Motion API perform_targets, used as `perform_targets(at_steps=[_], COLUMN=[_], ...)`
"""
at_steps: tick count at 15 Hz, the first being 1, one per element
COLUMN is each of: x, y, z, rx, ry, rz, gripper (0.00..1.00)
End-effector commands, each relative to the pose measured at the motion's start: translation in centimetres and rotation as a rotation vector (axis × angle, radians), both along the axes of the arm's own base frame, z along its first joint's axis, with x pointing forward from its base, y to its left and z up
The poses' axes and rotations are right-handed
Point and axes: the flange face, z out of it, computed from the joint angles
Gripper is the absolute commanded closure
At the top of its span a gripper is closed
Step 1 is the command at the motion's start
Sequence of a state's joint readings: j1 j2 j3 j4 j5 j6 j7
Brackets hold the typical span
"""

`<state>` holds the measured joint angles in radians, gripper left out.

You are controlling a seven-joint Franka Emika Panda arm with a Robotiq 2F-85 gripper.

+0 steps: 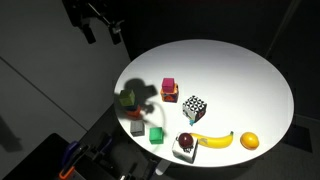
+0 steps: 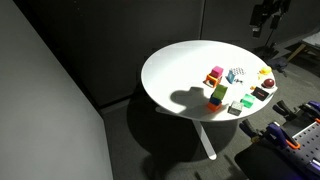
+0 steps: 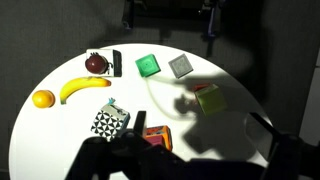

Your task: Put the middle soft toy block on the two stacked toy blocks

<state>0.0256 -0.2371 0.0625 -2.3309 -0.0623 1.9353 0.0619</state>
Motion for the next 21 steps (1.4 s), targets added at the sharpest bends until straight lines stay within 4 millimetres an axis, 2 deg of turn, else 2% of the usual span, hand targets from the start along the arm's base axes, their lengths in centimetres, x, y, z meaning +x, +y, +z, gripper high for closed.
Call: perform_targets(at_steps=[1,5,10,17,21], x=[2.3,4.4,6.5,8.2,9.0], y=[-1.0,-2.2,-4.6,-8.0,-9.7], z=[-0.5,-2.3,-4.9,-8.7,-10.7], rx=[0.000,-0.009,-0.049,-0.103,-0.081], ry=[-0.074,-0.121,-0.128,-0.100,-0.088], rz=[-0.006,-0.017,-0.082,-0.280,-0.325], gripper=[0.00,0.00,0.00,0.00,0.00])
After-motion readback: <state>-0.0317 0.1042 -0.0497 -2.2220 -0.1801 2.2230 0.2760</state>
